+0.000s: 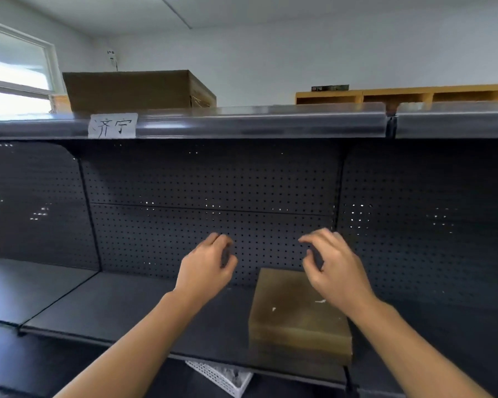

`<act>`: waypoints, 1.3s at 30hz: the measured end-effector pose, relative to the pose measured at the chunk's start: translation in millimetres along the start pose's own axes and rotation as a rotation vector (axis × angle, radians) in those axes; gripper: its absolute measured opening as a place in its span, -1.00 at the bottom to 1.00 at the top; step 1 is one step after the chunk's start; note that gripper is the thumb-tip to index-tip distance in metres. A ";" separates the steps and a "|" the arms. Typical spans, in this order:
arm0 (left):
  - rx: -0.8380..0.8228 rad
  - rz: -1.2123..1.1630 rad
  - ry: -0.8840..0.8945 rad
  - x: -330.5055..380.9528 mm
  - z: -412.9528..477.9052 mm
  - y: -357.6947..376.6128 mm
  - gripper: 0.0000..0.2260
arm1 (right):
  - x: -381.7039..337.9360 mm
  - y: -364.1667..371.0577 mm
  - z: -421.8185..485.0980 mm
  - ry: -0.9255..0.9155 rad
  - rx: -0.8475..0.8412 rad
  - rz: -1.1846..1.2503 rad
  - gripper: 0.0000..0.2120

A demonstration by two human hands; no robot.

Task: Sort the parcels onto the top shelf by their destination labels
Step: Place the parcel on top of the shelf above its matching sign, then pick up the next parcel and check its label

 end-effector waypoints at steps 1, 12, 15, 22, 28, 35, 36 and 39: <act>-0.050 0.012 -0.031 -0.4 -3.1 16.1 -0.78 | 9.7 5.8 -9.1 0.043 -0.023 0.009 -0.76; -0.512 -0.037 -0.448 -9.5 -42.6 151.2 -0.62 | 120.6 73.2 -102.0 0.490 -0.365 -0.042 -0.64; -0.604 -0.098 -0.573 -18.2 -54.9 174.3 -0.64 | 136.7 82.3 -124.1 0.620 -0.413 -0.011 -0.57; -0.643 -0.218 -0.728 -16.7 -75.9 200.7 -0.38 | 149.9 105.4 -163.7 1.000 -0.418 0.363 -0.26; -0.569 -0.480 -0.849 -8.1 -79.1 200.3 -0.49 | 143.9 112.5 -168.0 1.044 -0.304 0.546 -0.46; -0.422 -0.654 -0.846 -1.4 -75.4 181.5 -0.62 | 138.4 99.7 -160.6 0.997 -0.119 0.709 -0.21; -0.391 -0.687 -0.851 3.0 -72.2 175.0 -0.62 | 139.8 98.3 -159.6 0.969 -0.091 0.724 -0.11; -0.335 -0.788 -0.829 22.1 -61.7 148.6 -0.49 | 133.8 78.6 -146.2 0.909 0.033 0.758 -0.04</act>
Point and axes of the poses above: each hand's wrist, its own z-axis towards the middle knuckle, its own y-axis out of the palm, x = y × z, the point moved 5 cm from there along z, towards the middle knuckle, and after that the axes turned 11 degrees about -y, right-handed, at the moved point
